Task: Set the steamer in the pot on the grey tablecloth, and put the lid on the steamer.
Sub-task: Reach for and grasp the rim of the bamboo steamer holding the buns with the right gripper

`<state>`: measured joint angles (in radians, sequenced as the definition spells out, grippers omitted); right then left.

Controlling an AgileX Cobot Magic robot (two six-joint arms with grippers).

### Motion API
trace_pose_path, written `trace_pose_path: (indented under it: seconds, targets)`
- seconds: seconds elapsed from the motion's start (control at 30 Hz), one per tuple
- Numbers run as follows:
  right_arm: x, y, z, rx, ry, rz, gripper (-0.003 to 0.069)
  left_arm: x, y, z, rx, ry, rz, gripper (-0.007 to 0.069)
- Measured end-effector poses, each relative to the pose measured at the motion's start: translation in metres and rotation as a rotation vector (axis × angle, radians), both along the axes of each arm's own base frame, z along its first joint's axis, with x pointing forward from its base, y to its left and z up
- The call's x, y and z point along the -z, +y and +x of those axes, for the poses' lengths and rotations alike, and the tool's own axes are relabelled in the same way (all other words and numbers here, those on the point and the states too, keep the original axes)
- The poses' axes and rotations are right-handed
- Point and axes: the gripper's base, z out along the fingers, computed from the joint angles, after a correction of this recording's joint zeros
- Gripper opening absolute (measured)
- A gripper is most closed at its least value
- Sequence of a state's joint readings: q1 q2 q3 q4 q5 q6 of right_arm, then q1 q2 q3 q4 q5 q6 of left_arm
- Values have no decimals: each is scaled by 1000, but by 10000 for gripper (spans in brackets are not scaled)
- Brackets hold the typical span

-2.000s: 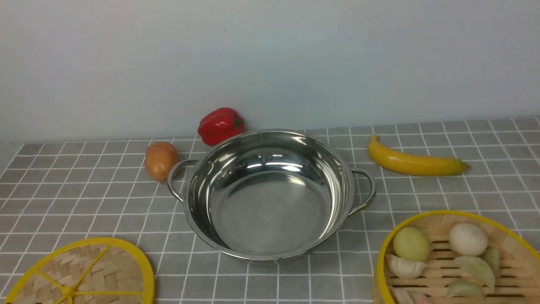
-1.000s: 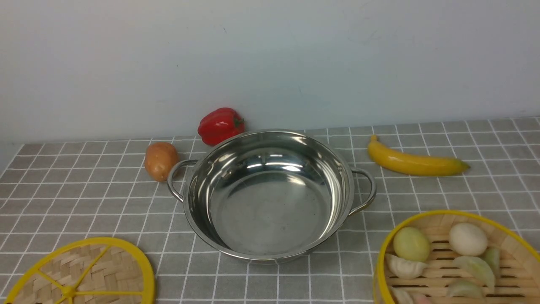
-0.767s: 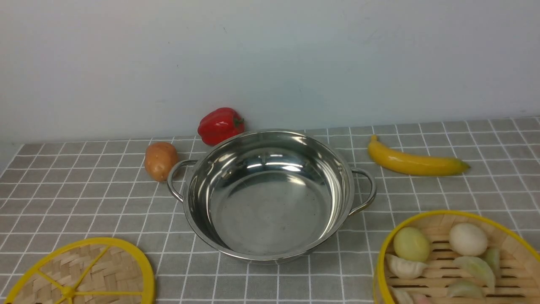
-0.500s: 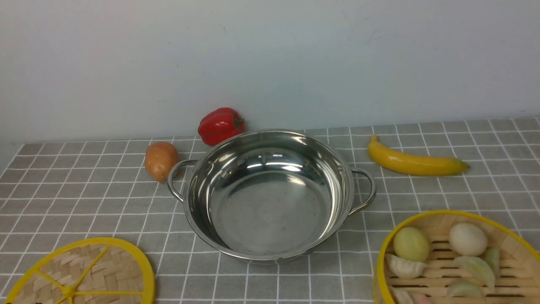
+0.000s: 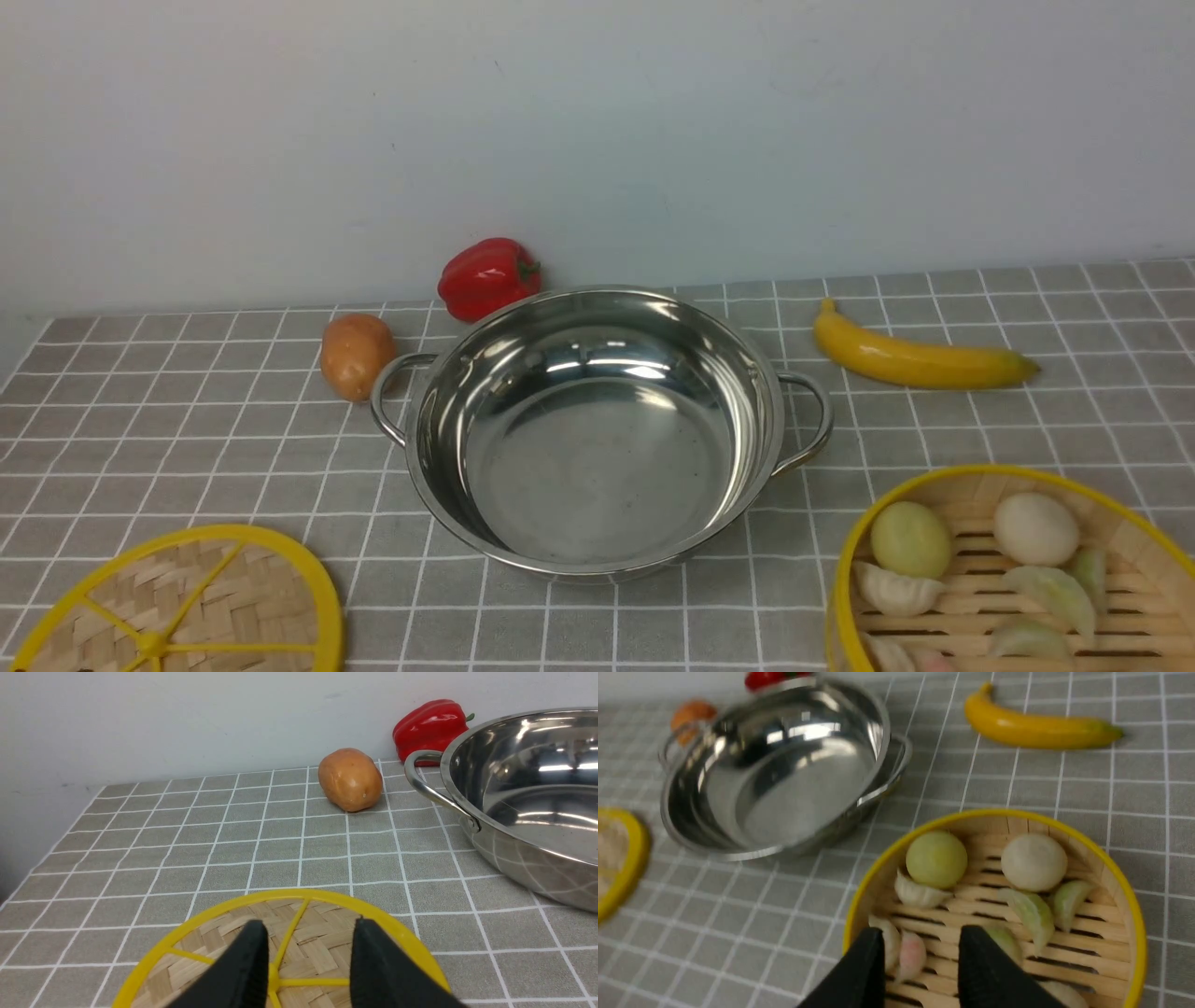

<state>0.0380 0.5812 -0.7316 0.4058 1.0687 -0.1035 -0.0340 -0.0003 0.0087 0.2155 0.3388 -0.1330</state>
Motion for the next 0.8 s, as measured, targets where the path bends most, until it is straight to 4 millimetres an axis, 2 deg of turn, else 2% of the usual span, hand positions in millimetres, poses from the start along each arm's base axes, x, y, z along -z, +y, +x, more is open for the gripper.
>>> trace_pose_path:
  seconds: [0.1, 0.13, 0.17, 0.23, 0.33, 0.47, 0.6, 0.8]
  targets:
    - [-5, 2, 24, -126, 50, -120, 243, 0, 0, 0, 0, 0, 0, 243]
    - [-5, 2, 25, -126, 55, -120, 243, 0, 0, 0, 0, 0, 0, 243]
    - [-3, 3, 40, -168, 89, -145, 243, 0, 0, 0, 0, 0, 0, 243]
    - [-1, 5, 55, -202, 128, -153, 243, 0, 0, 0, 0, 0, 0, 243]
    - [2, 6, 69, -234, 159, -169, 243, 0, 0, 0, 0, 0, 0, 243]
    - [16, 2, 96, -265, 239, -250, 243, 0, 0, 0, 0, 0, 0, 243]
    - [26, 4, 100, -321, 305, -311, 243, 0, 0, 0, 0, 0, 0, 243]
    - [29, 38, 85, -588, 307, -425, 244, 0, 0, 0, 0, 0, 0, 243]
